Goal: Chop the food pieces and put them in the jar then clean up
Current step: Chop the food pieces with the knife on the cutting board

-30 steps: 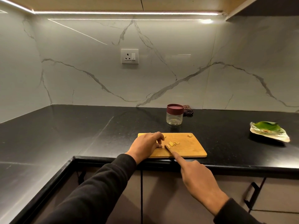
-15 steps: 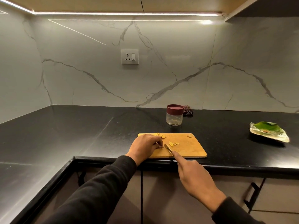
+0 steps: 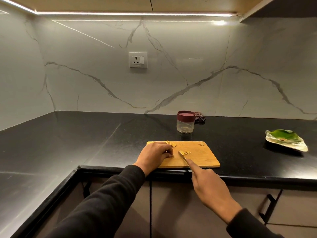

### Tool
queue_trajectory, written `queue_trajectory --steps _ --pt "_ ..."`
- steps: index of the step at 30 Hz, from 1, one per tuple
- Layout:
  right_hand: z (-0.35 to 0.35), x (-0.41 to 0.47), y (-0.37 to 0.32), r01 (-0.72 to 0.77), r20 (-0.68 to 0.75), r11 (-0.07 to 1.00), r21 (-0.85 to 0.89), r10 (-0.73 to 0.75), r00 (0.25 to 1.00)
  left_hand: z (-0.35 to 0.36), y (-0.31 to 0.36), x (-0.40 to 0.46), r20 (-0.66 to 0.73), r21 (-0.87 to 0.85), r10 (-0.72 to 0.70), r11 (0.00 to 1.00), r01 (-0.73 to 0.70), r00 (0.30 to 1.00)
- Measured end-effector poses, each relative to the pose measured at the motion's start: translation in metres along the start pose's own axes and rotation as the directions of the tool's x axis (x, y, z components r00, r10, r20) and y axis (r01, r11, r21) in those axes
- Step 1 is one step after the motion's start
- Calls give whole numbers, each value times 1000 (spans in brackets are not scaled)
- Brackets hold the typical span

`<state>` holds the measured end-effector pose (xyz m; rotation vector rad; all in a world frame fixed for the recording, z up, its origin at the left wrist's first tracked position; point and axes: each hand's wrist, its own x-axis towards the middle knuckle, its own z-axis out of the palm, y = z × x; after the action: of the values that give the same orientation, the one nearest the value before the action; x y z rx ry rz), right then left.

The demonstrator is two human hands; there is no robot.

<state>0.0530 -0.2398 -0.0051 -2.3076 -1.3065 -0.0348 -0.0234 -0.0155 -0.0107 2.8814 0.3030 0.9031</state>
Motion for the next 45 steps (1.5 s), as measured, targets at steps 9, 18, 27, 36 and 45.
queue_trajectory --steps 9,18,27,36,45 --pt "2 13 -12 35 40 998 44 -36 999 0 0 -1 -22 -12 -14 1000 14 1000" --pt "4 11 -15 40 48 998 56 -43 998 0 0 -1 -26 -4 -9 1000 9 1000" --pt "9 23 -18 72 51 995 65 -76 996 1 0 -1 -31 16 -23 1000 23 999" --pt "12 31 -20 74 78 995 68 -79 994 1 0 -1 -42 1 -32 999 32 999" --pt "16 32 -23 74 91 997 8 -75 993 1 -1 0 -31 17 -49 999 49 998"
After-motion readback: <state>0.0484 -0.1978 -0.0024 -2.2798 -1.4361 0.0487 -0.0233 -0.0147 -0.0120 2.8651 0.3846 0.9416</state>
